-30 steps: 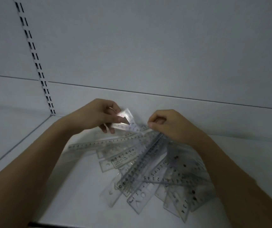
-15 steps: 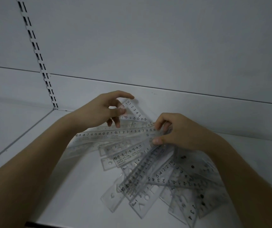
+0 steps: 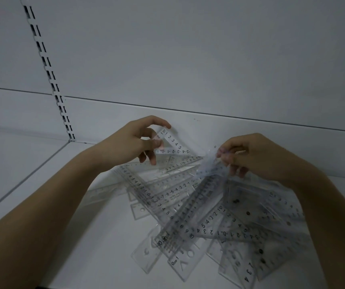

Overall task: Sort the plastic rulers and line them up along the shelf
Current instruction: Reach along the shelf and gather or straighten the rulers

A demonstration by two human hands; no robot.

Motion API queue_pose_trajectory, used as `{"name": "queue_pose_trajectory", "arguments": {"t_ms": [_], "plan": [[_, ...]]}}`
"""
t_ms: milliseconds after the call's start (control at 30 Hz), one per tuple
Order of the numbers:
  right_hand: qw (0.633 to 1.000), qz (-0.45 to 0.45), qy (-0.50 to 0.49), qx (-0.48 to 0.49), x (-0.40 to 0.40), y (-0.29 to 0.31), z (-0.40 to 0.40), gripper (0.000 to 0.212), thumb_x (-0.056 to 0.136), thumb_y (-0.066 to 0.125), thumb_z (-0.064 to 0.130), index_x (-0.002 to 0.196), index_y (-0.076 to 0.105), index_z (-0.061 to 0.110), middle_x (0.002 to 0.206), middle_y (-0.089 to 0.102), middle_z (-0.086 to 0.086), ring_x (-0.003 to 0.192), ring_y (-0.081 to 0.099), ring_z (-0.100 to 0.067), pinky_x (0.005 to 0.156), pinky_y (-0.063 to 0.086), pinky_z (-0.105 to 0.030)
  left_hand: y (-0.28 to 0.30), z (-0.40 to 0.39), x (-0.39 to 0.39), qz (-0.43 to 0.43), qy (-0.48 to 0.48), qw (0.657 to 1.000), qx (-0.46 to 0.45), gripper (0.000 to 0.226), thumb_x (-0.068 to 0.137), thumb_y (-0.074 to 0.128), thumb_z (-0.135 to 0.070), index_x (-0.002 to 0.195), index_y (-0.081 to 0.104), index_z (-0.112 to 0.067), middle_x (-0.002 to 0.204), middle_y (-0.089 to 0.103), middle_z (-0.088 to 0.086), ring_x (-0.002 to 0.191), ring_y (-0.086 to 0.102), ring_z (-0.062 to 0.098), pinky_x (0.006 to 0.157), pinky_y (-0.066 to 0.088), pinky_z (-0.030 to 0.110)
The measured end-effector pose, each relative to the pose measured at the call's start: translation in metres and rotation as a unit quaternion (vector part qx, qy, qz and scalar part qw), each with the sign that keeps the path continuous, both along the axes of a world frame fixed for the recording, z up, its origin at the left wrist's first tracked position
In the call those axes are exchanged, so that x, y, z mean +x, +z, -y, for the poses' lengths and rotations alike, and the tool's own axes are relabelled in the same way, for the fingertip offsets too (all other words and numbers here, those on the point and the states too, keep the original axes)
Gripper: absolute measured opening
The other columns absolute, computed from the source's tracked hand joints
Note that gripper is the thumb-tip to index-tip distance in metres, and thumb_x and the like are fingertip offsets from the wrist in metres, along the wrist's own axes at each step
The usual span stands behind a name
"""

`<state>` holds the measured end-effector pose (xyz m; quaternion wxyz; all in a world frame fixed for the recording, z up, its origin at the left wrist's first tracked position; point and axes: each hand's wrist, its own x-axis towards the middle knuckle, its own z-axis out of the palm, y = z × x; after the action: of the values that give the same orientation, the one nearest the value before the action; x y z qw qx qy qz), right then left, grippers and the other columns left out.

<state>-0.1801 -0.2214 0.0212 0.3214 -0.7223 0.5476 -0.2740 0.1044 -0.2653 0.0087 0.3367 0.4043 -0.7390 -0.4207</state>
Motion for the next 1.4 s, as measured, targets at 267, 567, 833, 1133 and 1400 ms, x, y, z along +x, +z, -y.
{"name": "queue_pose_trajectory", "arguments": {"t_ms": [267,567,833,1133,1400], "plan": [[0.998,0.015,-0.019,-0.063,0.011,-0.008,0.009,0.049,0.098,0.039,-0.003,0.127,0.051,0.035,0.083,0.064,-0.006,0.052,0.058,-0.019,0.042,0.038,-0.027,-0.004,-0.001,-0.002,0.028,-0.001,1.0,-0.012,0.053,0.092,0.044,0.006,0.126,0.052,-0.034,0.092,0.058,0.006,0.068,0.065,0.022,0.061,0.044,0.031],[0.995,0.009,-0.019,-0.098,0.027,-0.003,-0.009,0.046,0.086,0.07,0.033,0.125,0.047,0.038,0.088,0.05,0.002,0.074,0.052,-0.011,0.074,0.043,-0.027,0.006,-0.033,0.001,0.089,0.096,0.989,-0.071,0.064,0.078,0.079,-0.026,0.132,0.046,-0.033,0.096,0.063,0.003,0.073,0.062,0.015,0.071,0.054,0.027],[0.993,0.045,0.053,-0.091,0.074,0.009,-0.037,0.053,0.092,0.063,0.034,0.139,0.04,0.027,0.1,0.051,-0.002,0.086,0.054,-0.012,0.072,0.042,-0.023,0.014,-0.11,0.052,0.193,0.227,0.951,-0.08,0.074,0.076,0.079,-0.032,0.141,0.043,-0.028,0.101,0.058,-0.008,0.079,0.057,0.013,0.074,0.048,0.027],[0.985,0.063,0.133,-0.094,0.154,0.01,-0.081,0.057,0.088,0.066,0.037,0.134,0.039,0.018,0.117,0.056,0.003,0.091,0.06,-0.017,0.079,0.052,-0.034,0.019,-0.188,0.123,0.194,0.383,0.9,-0.068,0.068,0.077,0.079,-0.026,0.133,0.043,-0.014,0.103,0.06,-0.004,0.075,0.058,0.013,0.063,0.047,0.023],[0.977,0.014,0.185,-0.108,0.255,0.023,-0.1,0.053,0.089,0.066,0.034,0.134,0.043,0.019,0.118,0.054,0.004,0.075,0.056,-0.012,0.071,0.047,-0.027,0.025,-0.244,0.216,0.231,0.443,0.863,-0.07,0.071,0.081,0.075,-0.031,0.142,0.042,-0.016,0.116,0.056,-0.004,0.095,0.052,0.012,0.076,0.044,0.019]]}}
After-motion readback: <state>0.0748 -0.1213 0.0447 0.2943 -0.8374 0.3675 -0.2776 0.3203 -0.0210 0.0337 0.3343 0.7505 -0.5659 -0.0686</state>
